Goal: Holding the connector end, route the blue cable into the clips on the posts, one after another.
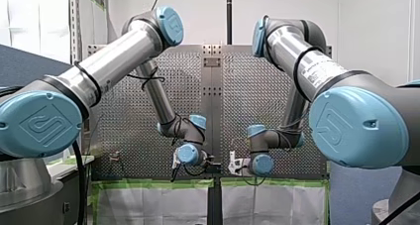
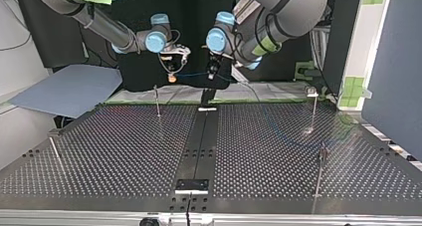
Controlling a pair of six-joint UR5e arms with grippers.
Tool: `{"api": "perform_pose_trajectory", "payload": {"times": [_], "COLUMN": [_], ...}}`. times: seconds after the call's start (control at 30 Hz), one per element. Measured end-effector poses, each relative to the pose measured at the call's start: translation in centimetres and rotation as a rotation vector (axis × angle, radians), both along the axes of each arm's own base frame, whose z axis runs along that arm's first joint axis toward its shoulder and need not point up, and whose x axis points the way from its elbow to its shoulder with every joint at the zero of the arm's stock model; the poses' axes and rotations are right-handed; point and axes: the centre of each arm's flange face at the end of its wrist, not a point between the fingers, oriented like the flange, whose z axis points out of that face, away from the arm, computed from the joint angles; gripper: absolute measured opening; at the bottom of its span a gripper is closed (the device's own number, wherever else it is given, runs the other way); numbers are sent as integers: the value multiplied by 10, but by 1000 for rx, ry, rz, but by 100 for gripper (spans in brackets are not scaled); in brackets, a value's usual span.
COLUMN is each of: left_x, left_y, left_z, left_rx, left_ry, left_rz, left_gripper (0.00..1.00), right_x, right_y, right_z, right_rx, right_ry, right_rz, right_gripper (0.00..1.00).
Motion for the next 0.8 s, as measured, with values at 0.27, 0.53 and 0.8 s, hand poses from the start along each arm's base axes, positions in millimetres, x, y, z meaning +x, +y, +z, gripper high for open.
{"api": "perform_pose_trajectory", "payload": {"times": [0.27,0.53,0.8], "left_x": [-13,-23,-38], "left_y": [-2,-4,-8], "left_z": [-38,-61,-84], "left_rx": [-1,-17,-45], "left_ry": [15,35,49], "left_rz": [-17,-32,-37], "left_gripper": [0,0,0], "right_x": [-11,-30,-54], "right_y": [-7,-5,-3], "right_z": [-4,-26,-46], "right_rx": [-18,7,27], "right_ry": [-17,-1,12], "right_rz": [-9,-34,-61], "right_gripper": [0,0,0]}}
